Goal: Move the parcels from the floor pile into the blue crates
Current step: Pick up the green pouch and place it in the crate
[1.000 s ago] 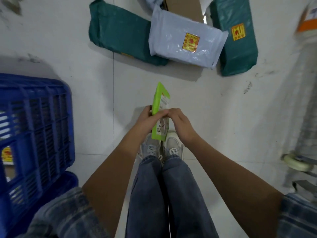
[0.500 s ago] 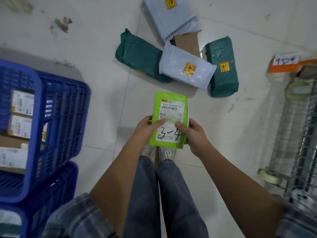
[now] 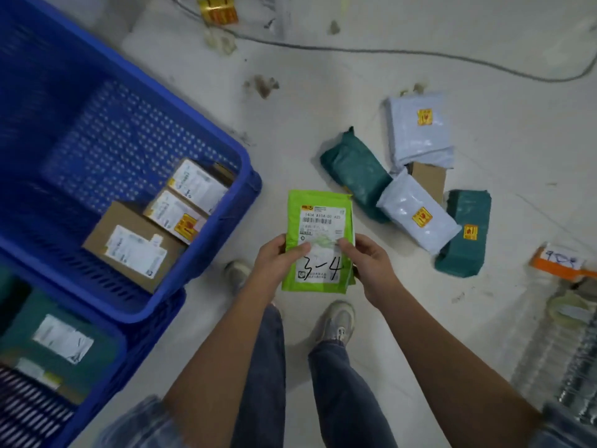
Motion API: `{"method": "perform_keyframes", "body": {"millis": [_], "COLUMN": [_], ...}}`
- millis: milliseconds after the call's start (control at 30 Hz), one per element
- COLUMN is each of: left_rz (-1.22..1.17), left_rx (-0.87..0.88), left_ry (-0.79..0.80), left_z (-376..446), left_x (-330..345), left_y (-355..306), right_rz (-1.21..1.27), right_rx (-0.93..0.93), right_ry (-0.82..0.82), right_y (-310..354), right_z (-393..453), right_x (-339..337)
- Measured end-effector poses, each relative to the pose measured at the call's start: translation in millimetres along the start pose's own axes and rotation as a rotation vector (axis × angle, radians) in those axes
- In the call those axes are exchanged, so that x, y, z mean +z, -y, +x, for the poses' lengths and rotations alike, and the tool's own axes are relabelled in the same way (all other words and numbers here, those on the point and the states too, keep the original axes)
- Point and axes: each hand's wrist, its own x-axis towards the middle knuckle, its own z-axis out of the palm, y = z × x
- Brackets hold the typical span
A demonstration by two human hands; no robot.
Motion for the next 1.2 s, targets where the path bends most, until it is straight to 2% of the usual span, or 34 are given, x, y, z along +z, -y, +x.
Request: {"method": "perform_keyframes", "body": {"millis": [167,300,433,633,733,833,933,967,1067,1200], "left_rz": [-0.201,-0.267,-0.327,-0.277,-0.175,0.138,0.397,0.485,0.756,0.856], "left_rx": [-0.023,-0.009,0.027,-0.025,-0.058,-0.159,-0.19,-0.202,-0.312,-0.431], "left_ry": [-0.052,-0.126,-0.299,-0.559,-0.692,-0.843,-0.959,-0.953,-0.782,-0.562], "left_z": [-12,-25,-26,-12,-2,6,13,18,26,34], "left_x": [-69,-134,-190,-245,-261,-271,-278,-278,-280,-278], "left_y": [-48,-74,-76,-46,-22,2,22,27,42,47], "right_rz": [-0.054,-0.205,-0.433,-0.845,-1.014,-1.183,-1.343,-1.406,-1.561,-1.543], "right_rx": [-0.002,-0.033,-0.128,-0.309,-0.326,-0.321,-0.375,-0.397,-0.385,-0.325], "right_ry": [0.074,0.195,0.297,0.363,0.401,0.468,0.498,0.477,0.441,0.556], "right_y": [49,75,77,43,21,-7,-35,-41,-67,-85], "right_z": [-3,-7,3,29,42,55,64,65,68,70], "right_x": [88,158,224,307,341,363,377,380,387,387]}}
